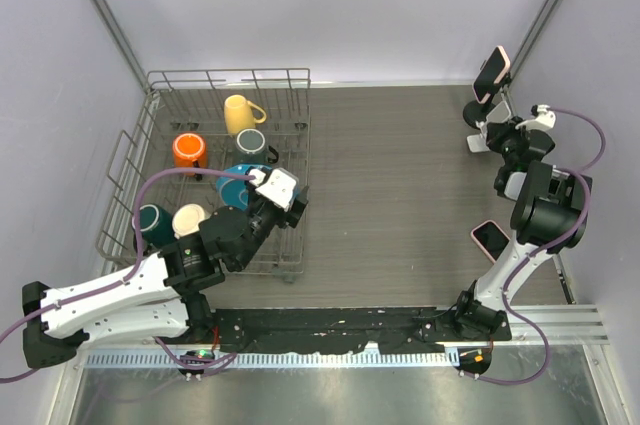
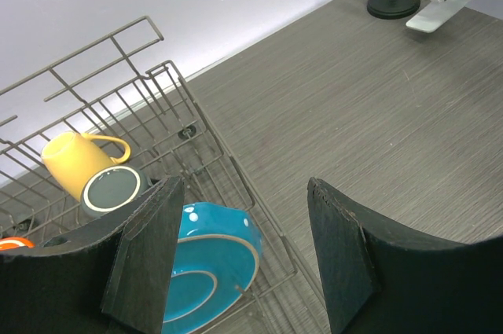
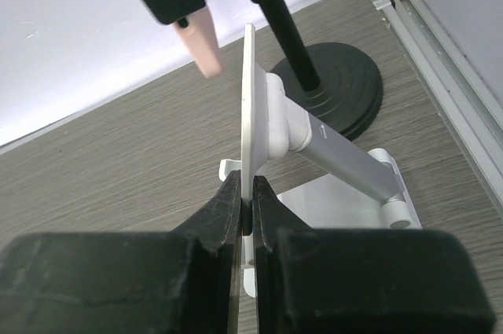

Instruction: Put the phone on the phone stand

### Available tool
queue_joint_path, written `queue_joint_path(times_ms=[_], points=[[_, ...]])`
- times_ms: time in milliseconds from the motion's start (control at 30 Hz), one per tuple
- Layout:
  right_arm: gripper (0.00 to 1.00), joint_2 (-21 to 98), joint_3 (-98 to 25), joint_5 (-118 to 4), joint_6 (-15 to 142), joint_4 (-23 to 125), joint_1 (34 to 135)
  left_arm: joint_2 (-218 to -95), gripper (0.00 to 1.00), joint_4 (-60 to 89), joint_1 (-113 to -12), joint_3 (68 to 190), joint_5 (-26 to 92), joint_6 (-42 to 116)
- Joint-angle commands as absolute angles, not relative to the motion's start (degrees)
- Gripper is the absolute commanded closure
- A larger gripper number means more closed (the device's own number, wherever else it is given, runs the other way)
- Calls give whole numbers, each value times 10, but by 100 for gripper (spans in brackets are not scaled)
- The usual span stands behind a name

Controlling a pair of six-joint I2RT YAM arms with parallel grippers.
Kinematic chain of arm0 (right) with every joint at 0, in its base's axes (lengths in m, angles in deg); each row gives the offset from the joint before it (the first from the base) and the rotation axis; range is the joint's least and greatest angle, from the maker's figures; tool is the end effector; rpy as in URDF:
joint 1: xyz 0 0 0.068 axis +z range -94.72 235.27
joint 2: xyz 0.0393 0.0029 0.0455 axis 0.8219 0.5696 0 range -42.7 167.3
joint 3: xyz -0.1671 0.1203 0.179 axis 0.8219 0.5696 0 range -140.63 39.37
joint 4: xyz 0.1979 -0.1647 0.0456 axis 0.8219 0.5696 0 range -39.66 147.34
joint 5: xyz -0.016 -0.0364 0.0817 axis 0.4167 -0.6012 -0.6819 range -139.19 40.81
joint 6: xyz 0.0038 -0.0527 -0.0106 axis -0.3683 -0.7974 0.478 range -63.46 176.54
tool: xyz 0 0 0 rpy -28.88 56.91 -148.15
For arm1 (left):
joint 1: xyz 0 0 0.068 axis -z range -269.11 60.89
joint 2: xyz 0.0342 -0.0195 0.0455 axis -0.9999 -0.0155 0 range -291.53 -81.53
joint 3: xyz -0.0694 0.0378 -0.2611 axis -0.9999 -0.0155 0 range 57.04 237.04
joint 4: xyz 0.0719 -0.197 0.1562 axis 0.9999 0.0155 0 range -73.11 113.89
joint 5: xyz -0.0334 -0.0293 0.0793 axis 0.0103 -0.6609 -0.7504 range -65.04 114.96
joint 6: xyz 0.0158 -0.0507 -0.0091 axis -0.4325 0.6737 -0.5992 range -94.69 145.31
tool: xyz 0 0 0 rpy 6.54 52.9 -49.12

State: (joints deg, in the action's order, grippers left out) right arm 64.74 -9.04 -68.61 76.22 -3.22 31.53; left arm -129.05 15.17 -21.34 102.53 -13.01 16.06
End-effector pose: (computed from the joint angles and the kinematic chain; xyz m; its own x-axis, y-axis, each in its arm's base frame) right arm 0.3559 -0.1435 0.1759 -0.0562 0.3717 -0.9267 0.1018 0.9254 0.3650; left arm 0.0925 -0.1683 0.3589 0.0779 0.1445 -0.9864 0.4908 0.8557 0.1642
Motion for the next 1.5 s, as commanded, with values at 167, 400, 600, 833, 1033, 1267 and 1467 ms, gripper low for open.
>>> queue_joint_path(times_ms=[167, 400, 600, 833, 1033, 1267, 1467], points=[[87, 665, -171, -671, 746, 60, 313, -1281, 33, 115, -212, 1023, -141, 160], [80, 668, -186, -657, 746, 91, 313, -1277, 33, 116, -212, 1023, -140, 162], [62, 651, -179, -639, 737, 126, 313, -1274, 33, 118, -212, 1024, -136, 163], [52, 610, -181, -572, 702, 227, 313, -1273, 33, 120, -212, 1025, -135, 166], [52, 599, -182, -582, 685, 246, 313, -1270, 33, 121, -212, 1027, -133, 170], [40, 594, -206, -572, 698, 313, 313, -1266, 33, 122, -212, 1027, -131, 170], [13, 493, -172, -503, 717, 377, 313, -1267, 33, 125, -212, 1028, -125, 178]])
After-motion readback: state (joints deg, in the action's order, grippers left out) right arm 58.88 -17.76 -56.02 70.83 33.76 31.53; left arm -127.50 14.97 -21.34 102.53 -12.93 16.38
